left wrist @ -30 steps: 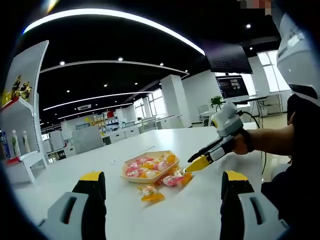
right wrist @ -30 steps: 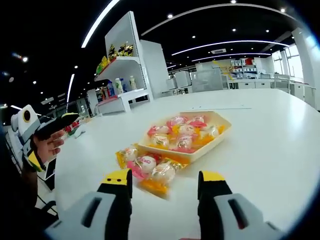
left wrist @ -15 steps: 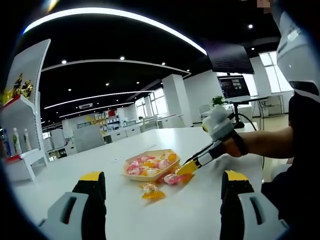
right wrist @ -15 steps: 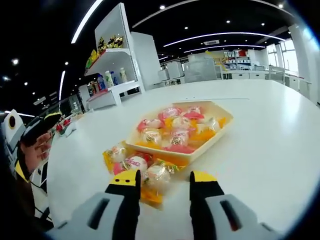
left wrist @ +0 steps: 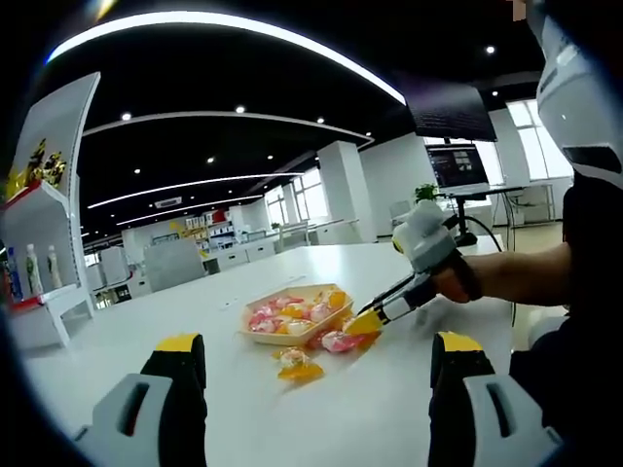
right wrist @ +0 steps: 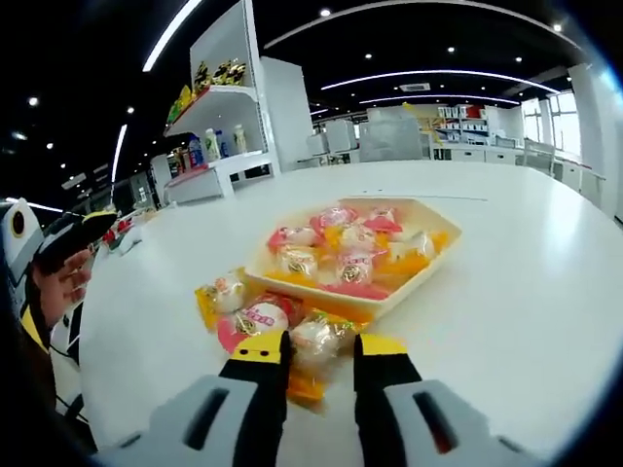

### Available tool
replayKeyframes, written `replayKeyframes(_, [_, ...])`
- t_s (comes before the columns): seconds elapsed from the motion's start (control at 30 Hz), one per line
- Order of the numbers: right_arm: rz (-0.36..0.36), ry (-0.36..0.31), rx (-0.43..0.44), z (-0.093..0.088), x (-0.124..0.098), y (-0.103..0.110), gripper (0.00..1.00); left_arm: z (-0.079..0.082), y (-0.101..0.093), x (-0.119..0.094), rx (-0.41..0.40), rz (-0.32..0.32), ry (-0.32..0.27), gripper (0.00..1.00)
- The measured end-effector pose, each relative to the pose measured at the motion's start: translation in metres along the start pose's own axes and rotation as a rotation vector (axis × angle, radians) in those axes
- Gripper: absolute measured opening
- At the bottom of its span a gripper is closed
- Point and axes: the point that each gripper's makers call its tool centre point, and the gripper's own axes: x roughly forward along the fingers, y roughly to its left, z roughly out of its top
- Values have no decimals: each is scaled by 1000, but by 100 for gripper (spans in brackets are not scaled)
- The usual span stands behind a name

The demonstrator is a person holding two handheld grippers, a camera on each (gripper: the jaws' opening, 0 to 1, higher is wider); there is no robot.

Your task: Pick up the marshmallows scattered on the table and place them into the bowl on the table

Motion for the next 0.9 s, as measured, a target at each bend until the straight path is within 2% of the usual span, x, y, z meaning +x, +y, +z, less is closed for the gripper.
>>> replayKeyframes(0.13, [20, -1, -7, -3, -1, 6, 17, 0, 0, -1, 0, 3, -2, 95])
replayKeyframes(0.27, [12, -6, -66, -3, -3, 10, 13, 1, 1, -3, 3, 9, -1, 95])
replayKeyframes(0.4, [12, -1, -88, -4, -5, 11, 10, 6, 0, -5, -17, 2, -16, 95])
replayKeyframes(0.6, [5, 3, -80, -5, -13, 7, 9, 6, 0, -6, -3, 8, -9, 95])
replayKeyframes(0.73, [27, -7, 16, -6, -21, 6, 9, 6, -2, -7, -2, 5, -6, 95])
replayKeyframes(0.9, [16, -17, 25, -5, -30, -1, 9, 8, -4, -5, -3, 0, -7, 95])
